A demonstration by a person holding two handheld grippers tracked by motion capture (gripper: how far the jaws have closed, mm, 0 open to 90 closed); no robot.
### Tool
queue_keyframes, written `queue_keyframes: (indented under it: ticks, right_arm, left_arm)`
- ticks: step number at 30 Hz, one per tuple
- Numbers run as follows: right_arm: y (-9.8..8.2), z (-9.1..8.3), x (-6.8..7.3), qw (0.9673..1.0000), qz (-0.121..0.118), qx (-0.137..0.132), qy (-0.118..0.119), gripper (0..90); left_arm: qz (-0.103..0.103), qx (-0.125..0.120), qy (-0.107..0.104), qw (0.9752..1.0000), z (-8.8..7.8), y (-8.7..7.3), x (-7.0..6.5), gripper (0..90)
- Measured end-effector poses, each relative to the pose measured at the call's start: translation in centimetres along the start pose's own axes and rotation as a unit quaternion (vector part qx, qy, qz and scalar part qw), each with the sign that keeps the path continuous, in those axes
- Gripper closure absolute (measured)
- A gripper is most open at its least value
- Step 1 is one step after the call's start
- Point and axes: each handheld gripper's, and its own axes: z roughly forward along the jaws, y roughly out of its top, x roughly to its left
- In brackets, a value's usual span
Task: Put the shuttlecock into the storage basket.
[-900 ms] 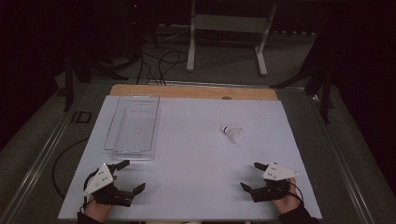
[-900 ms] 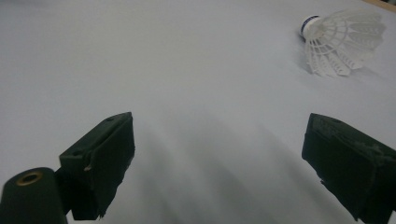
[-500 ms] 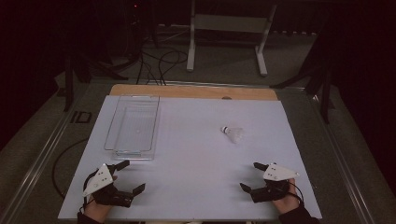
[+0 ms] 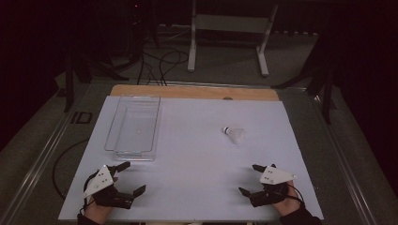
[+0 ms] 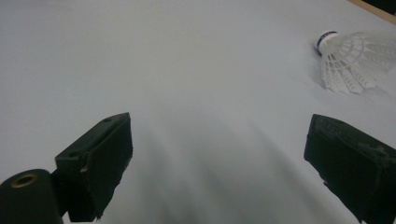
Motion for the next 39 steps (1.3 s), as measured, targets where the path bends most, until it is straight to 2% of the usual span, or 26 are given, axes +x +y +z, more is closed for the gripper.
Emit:
queue_keyframes:
  ticks: [8, 11, 15, 24, 28, 29, 30, 31, 39]
  right_arm:
    - [0.9, -0.6, 0.2, 1.0000, 0.000, 0.004, 0.001, 7.7]
    - [1.4, -1.2, 0.0, 0.9999, 0.010, 0.000, -0.012, 7.7]
    - [2.1, -1.7, 0.0, 0.9995, 0.010, 0.007, -0.031, 7.7]
    - [4.0, -2.8, -0.6, 0.9990, 0.011, 0.006, -0.043, 7.7]
    - [4.7, -3.2, -1.1, 0.9986, 0.018, 0.006, -0.050, 7.7]
    - [5.1, -3.4, -1.4, 0.9980, 0.031, 0.006, -0.054, 7.7]
    - [5.1, -3.4, -1.4, 0.9980, 0.031, 0.006, -0.054, 7.7]
    - [5.4, -3.5, -1.6, 0.9976, 0.043, 0.005, -0.054, 7.7]
    - [6.2, -3.6, -2.8, 0.9954, 0.055, 0.019, -0.076, 7.7]
  left_arm:
    - [0.002, 0.002, -0.003, 1.0000, 0.1, 0.0, -0.1, 0.2]
    - [0.002, 0.001, -0.003, 1.0000, 0.1, 0.1, -0.1, 0.2]
    - [0.002, 0.001, -0.002, 1.0000, 0.1, 0.1, -0.1, 0.2]
    - [0.004, 0.001, -0.001, 1.0000, 0.1, 0.1, -0.2, 0.2]
    - [0.006, 0.002, -0.001, 1.0000, 0.1, 0.1, -0.2, 0.2]
    - [0.006, 0.002, -0.001, 1.0000, 0.1, 0.1, -0.2, 0.2]
    - [0.006, 0.002, -0.001, 1.0000, 0.1, 0.1, -0.2, 0.2]
    - [0.007, 0.003, -0.002, 1.0000, 0.1, 0.1, -0.2, 0.2]
    - [0.008, 0.004, -0.003, 1.0000, 0.2, 0.1, -0.2, 0.2]
